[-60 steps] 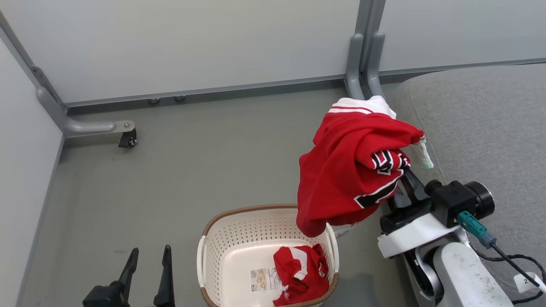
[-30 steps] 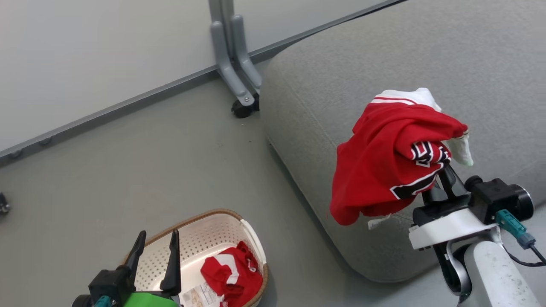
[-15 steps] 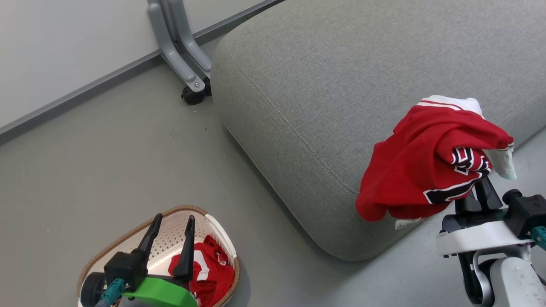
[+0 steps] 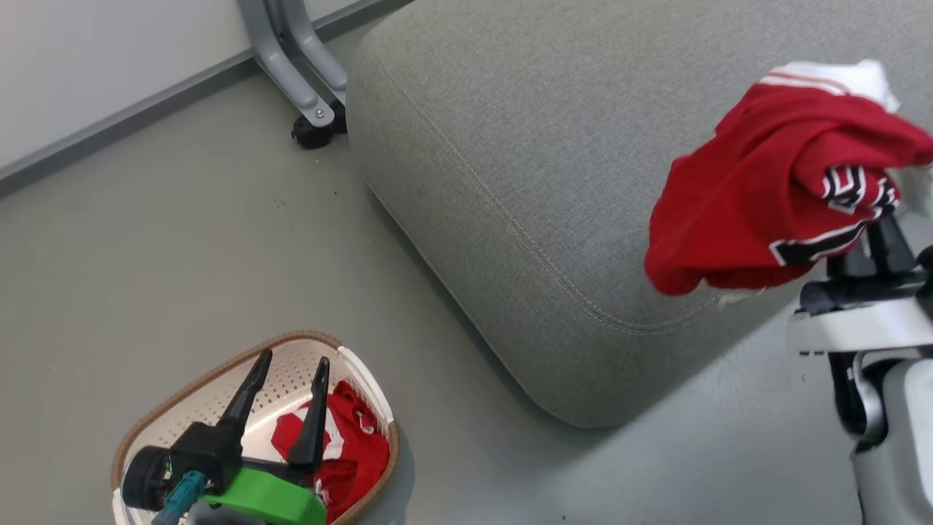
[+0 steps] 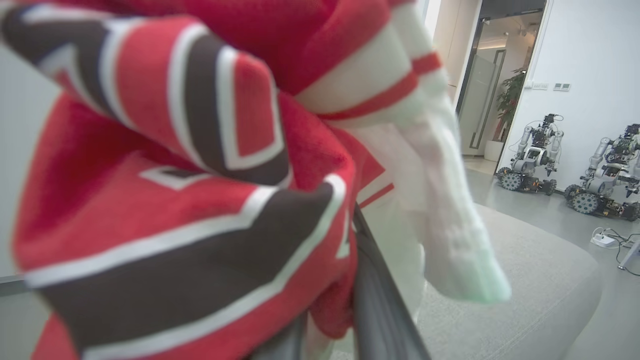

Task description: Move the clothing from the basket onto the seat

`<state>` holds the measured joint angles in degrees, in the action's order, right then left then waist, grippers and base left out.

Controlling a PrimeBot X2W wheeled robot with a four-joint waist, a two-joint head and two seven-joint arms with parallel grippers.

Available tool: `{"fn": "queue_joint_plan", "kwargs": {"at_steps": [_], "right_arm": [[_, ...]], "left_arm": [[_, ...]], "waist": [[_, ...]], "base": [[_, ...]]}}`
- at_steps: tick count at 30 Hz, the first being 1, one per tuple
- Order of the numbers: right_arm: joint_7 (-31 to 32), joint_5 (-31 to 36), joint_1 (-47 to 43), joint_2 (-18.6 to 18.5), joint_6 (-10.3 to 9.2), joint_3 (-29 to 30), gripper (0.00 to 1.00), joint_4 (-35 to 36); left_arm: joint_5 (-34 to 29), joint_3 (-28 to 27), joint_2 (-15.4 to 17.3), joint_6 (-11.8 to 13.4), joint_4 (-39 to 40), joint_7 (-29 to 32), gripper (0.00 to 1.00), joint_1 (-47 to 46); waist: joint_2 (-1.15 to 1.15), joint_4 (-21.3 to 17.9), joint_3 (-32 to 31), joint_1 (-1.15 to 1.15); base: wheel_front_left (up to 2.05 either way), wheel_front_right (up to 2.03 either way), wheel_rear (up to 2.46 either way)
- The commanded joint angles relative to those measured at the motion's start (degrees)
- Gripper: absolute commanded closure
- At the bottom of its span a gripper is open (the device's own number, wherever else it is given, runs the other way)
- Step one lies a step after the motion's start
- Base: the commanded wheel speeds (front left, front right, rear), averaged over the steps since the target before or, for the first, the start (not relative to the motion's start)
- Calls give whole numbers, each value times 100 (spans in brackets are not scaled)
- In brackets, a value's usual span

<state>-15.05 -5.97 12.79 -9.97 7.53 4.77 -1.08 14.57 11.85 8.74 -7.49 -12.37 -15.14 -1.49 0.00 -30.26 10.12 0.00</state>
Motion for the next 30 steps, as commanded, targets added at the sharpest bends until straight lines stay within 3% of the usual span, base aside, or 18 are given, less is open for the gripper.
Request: {"fn": "queue_joint_plan", "kwargs": {"at_steps": [1,8,18,30], "right_arm": [[-20,48,268,-49,-8,66,100,63],[-20,32,1295,-364,-9,546,100,49],[-19,-53,2846,-959,-9,1093,100,-574],[-20,25,3901,-1193,-9,1365,100,-2179]], "left_arm": [[-53,65,159,4,89,-1,0,-170],[-116,412,579,4,411,-1,0,-736],[-183,723,1014,4,746,-1,0,-1394],[-160,748,1194,4,727,-1,0,-1657]], "waist": [[0,201,447,0],[0,648,1333,0],[0,1017,2432,0],[0,1231,2909,0]], "base": [[0,0,0],[0,0,0],[0,0,0],[0,0,0]]}}
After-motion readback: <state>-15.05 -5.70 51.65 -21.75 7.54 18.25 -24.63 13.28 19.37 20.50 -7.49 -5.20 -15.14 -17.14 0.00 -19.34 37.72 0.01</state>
